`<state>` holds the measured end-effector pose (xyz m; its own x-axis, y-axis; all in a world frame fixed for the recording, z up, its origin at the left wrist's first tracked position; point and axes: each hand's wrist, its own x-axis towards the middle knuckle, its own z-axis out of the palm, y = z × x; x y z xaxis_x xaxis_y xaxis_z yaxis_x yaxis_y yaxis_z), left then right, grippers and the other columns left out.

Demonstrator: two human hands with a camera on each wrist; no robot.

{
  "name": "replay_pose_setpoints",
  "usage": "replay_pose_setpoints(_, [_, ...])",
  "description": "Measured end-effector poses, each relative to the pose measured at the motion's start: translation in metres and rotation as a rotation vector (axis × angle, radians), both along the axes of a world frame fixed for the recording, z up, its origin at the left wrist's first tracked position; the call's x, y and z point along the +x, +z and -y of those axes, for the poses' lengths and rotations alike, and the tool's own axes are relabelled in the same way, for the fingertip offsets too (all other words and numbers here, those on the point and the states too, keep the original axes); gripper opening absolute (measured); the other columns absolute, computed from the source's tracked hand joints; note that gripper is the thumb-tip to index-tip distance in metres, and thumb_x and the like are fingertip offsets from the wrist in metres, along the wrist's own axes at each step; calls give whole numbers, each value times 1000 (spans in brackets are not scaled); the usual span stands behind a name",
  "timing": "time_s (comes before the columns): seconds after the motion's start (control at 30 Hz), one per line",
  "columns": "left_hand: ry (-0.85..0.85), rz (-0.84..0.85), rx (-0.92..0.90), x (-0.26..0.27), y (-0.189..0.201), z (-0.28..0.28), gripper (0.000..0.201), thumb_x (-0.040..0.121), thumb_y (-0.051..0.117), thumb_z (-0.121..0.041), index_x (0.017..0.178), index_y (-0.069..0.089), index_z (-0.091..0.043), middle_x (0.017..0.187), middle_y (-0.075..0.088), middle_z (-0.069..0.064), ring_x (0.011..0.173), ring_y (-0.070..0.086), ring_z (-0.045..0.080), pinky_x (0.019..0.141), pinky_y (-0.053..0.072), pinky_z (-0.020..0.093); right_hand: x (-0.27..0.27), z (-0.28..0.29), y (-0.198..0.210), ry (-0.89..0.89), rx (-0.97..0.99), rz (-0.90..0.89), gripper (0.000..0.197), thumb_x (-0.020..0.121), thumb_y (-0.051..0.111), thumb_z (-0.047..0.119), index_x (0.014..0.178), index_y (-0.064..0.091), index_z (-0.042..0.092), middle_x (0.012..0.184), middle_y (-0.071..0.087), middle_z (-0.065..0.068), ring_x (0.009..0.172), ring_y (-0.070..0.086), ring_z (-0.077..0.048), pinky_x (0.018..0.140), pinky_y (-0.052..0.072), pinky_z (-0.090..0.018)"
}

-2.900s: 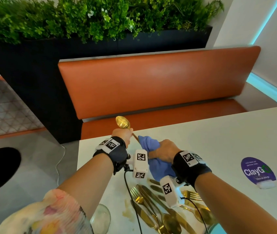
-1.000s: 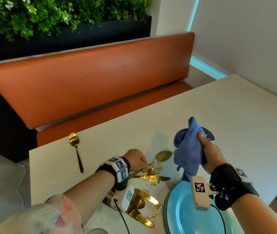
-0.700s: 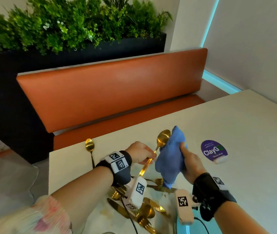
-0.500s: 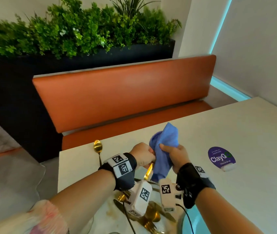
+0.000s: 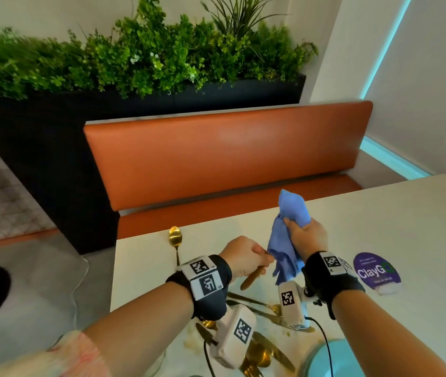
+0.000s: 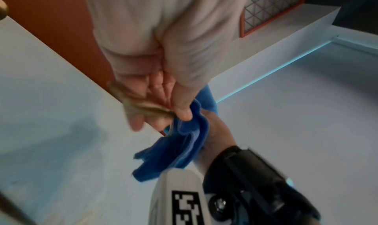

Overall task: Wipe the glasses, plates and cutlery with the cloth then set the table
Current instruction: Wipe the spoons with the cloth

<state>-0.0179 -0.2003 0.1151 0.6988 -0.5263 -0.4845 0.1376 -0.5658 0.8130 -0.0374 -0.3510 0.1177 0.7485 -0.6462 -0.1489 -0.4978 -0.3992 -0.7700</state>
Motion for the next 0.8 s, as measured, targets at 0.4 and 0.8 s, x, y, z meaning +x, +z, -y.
replay_pose_setpoints(0.4, [140, -83, -69, 2, 2, -3, 27, 96, 50, -17, 103, 65, 4, 88, 70, 11, 55, 55, 3, 55, 47, 9, 11, -8, -15, -267, 658, 249, 38, 83, 65, 39, 95, 55, 3, 94, 61, -12, 91, 59, -29, 90, 51, -43])
replay_pose_setpoints(0.8, [-56, 22, 47, 10, -2, -12, 27, 92, 55, -18, 110, 64, 0, 108, 67, 17, 80, 60, 20, 91, 50, 34, -1, -30, -12, 118, 424, 77, 23, 91, 56, 20, 77, 59, 3, 68, 58, -7, 70, 57, -24, 61, 47, -23])
